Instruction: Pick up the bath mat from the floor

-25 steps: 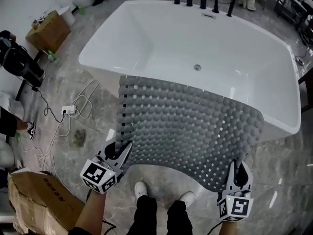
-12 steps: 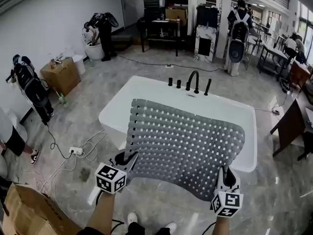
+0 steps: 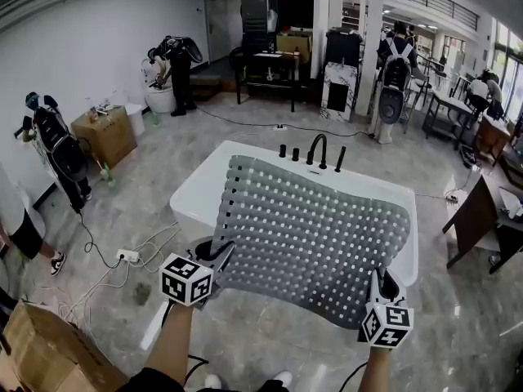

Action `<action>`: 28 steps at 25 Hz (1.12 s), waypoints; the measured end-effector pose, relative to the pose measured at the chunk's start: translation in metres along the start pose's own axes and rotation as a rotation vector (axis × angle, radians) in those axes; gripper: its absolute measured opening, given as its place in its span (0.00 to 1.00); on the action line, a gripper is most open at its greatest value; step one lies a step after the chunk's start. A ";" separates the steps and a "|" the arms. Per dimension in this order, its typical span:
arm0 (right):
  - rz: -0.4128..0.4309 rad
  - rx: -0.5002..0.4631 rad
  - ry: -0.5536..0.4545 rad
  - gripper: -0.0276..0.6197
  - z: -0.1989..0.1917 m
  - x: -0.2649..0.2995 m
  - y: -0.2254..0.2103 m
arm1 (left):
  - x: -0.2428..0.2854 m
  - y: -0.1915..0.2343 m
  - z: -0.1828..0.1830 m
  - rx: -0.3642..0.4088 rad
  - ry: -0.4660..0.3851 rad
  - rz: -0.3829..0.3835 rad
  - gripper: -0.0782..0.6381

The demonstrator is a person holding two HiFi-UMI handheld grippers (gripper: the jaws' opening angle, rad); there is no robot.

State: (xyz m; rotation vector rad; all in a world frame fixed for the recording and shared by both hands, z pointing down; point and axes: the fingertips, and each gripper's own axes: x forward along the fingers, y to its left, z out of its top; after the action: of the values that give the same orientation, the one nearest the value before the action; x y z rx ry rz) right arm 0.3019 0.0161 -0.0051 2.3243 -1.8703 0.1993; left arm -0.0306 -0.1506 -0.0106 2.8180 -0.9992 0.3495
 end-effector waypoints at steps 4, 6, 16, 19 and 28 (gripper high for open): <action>-0.019 -0.025 -0.005 0.16 0.003 -0.033 0.029 | -0.035 0.002 -0.009 -0.007 0.003 -0.028 0.23; -0.031 -0.035 -0.004 0.16 0.003 -0.056 0.053 | -0.059 0.003 -0.014 0.007 -0.004 -0.055 0.22; -0.104 -0.005 0.000 0.16 -0.010 -0.162 0.136 | -0.164 0.011 -0.037 0.030 0.001 -0.121 0.22; -0.109 0.013 0.000 0.16 -0.015 -0.178 0.130 | -0.174 -0.003 -0.040 0.027 0.002 -0.125 0.22; -0.057 0.019 -0.021 0.16 -0.025 -0.183 0.107 | -0.176 -0.032 -0.045 0.012 -0.008 -0.068 0.22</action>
State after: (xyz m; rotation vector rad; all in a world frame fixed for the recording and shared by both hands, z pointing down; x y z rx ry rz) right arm 0.1586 0.1737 -0.0134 2.3984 -1.8164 0.1875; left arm -0.1506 -0.0110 -0.0145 2.8580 -0.9036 0.3387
